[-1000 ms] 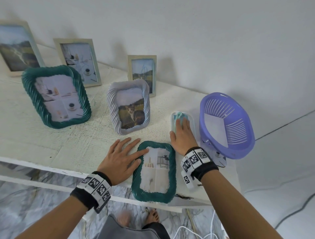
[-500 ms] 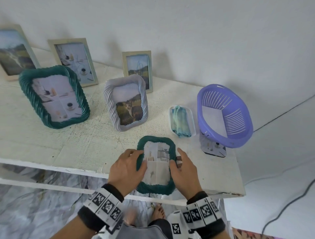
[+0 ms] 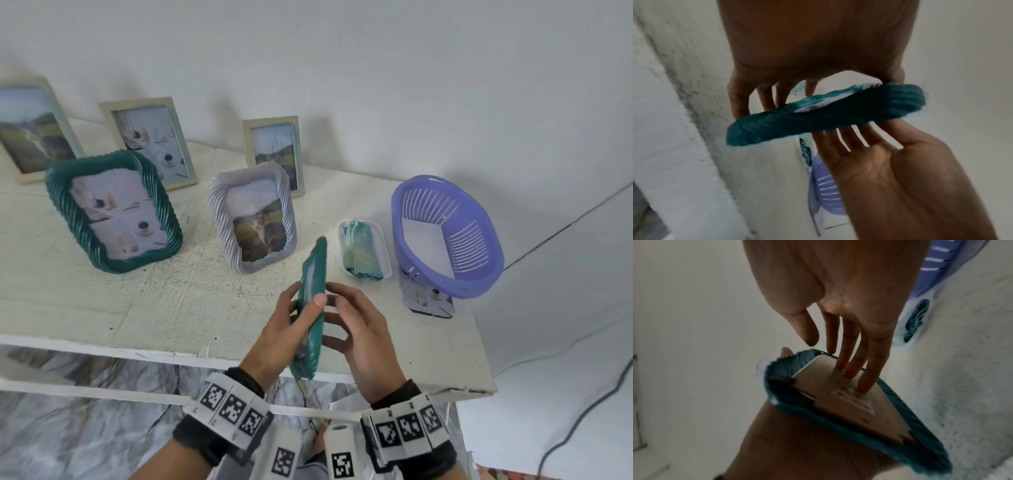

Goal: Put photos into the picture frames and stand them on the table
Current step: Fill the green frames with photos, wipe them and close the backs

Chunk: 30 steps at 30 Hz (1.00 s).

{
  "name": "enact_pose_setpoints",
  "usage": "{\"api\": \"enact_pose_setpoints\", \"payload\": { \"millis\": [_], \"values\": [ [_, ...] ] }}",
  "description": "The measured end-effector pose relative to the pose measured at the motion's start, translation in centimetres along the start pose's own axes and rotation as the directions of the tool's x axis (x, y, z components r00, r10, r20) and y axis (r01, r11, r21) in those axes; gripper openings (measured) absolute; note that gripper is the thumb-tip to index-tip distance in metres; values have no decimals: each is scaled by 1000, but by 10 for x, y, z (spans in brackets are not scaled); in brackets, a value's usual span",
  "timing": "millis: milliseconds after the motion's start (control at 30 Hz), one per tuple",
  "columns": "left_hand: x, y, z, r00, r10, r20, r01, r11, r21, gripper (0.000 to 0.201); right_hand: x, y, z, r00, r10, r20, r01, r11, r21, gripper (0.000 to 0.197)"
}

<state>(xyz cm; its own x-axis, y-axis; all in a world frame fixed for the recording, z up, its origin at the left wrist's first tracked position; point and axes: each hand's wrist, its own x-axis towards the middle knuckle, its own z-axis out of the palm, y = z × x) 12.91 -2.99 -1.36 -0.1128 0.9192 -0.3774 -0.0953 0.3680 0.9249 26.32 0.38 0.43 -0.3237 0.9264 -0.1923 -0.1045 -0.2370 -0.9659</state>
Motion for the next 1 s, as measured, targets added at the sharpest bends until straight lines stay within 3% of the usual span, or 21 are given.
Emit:
{"api": "enact_pose_setpoints", "payload": {
  "millis": [133,300,367,433,500,567,600,633,700,733,800,867,933,1000],
  "values": [
    [2,16,0,998,41,57,-29,981,-193,101,0,-2,6,985,-171,32,174,960,-217,24],
    [2,32,-1,996,85,28,-78,978,-193,97,1,-14,-3,972,-217,92,235,862,-449,25],
    [3,35,-2,996,91,13,-87,981,-172,96,3,-23,-15,936,-331,122,335,724,-604,21],
    [4,38,-4,997,82,3,-80,986,-146,96,6,-32,-27,889,-436,140,378,527,-761,17],
    [5,41,-2,997,76,3,-75,992,-105,100,7,-40,-34,878,-463,120,294,326,-898,16],
    [5,42,4,996,88,0,-87,993,-76,101,7,-44,-36,900,-429,81,203,246,-948,19],
    [4,43,8,995,98,-6,-98,993,-67,99,6,-44,-37,911,-407,66,201,298,-933,21],
    [4,44,13,993,118,-19,-119,991,-57,97,5,-45,-37,929,-369,28,201,439,-876,22],
    [4,44,23,980,189,-55,-188,982,19,97,3,-53,-34,981,-174,-88,94,817,-569,23],
    [4,42,26,970,229,-79,-222,971,89,101,2,-58,-33,991,-40,-126,-8,932,-363,27],
    [5,35,31,944,308,-116,-275,932,236,116,0,-63,-36,984,156,-87,-160,986,-42,41],
    [1,33,32,929,339,-150,-288,915,283,117,5,-61,-42,976,202,-85,-197,978,63,49],
    [-5,40,30,934,292,-204,-260,951,170,99,11,-59,-49,980,183,-75,-179,982,64,50],
    [-9,47,24,952,202,-230,-206,979,6,70,16,-57,-54,987,162,15,-163,976,146,56]
  ]
}}
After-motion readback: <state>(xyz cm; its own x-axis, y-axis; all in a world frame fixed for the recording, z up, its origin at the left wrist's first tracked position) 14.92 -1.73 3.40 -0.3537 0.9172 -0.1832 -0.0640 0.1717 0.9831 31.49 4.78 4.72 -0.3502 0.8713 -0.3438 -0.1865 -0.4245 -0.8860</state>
